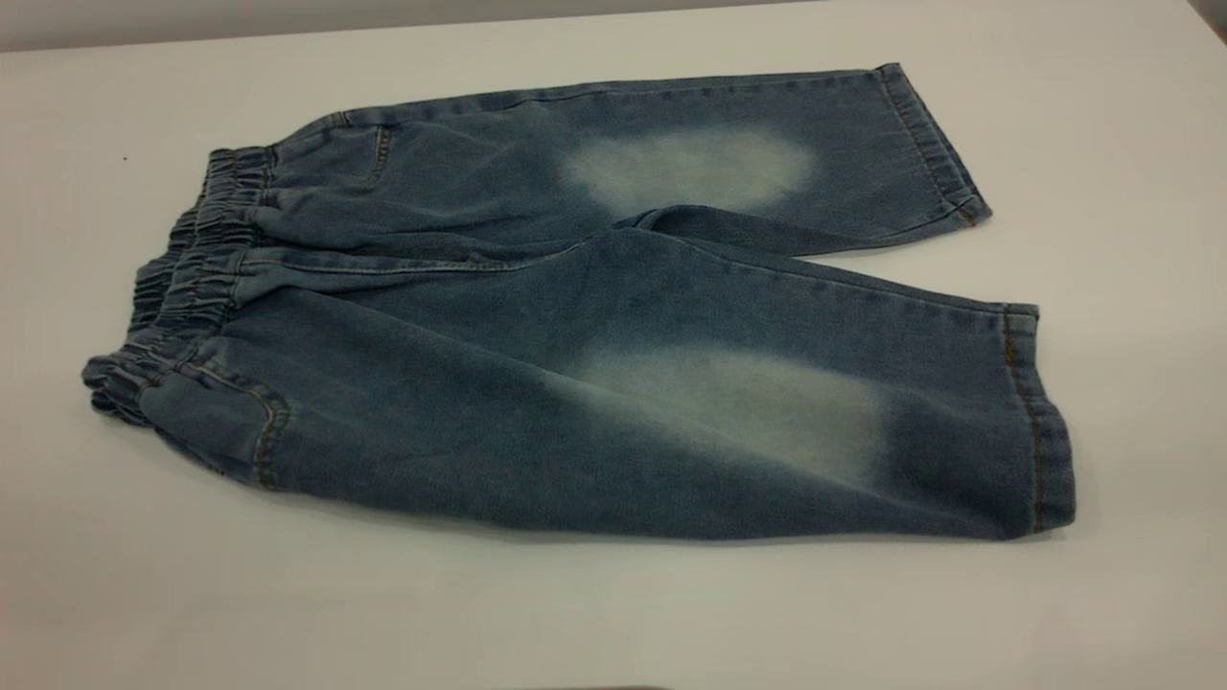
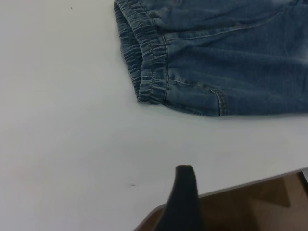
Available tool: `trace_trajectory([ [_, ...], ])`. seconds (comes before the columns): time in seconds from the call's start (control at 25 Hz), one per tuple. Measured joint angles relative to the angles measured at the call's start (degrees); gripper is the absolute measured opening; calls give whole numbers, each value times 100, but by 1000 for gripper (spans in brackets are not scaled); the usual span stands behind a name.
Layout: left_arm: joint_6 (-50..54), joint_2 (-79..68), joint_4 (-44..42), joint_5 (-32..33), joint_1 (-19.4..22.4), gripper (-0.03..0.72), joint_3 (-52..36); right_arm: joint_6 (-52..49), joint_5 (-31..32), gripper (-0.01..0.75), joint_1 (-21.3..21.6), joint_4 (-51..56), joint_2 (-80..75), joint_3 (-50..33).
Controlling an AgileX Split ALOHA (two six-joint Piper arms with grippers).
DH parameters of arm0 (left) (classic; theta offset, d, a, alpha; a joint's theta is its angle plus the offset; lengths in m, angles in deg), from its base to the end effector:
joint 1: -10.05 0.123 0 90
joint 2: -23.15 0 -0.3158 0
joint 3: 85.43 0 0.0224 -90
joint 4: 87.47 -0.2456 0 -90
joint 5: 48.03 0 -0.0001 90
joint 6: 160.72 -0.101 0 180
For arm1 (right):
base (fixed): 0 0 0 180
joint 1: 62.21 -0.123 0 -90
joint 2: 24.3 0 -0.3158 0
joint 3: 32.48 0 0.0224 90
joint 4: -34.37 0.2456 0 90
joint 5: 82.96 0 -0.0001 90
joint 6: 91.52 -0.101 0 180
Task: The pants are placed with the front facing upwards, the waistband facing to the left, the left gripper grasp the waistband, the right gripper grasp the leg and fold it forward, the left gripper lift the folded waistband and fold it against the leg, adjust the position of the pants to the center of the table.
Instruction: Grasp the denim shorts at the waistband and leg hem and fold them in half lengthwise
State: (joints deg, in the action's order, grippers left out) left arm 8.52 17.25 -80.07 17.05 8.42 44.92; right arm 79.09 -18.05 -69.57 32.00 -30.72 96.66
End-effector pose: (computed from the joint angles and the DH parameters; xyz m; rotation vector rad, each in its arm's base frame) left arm -0.0382 -0.0107 0.2620 0.2394 2.0850 -0.0600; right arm -0.0332 -0.0081 0.2561 0.0412 2.1339 0.1219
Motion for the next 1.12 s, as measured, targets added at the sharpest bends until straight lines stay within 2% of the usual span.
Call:
trace_trajectory([
  [0.84,0,0,0,0,0,587,0,0,0,507,0,0,0,0],
  [1.12,334,-81,-110,-122,0,587,68,0,-75,507,0,54,-365,26],
])
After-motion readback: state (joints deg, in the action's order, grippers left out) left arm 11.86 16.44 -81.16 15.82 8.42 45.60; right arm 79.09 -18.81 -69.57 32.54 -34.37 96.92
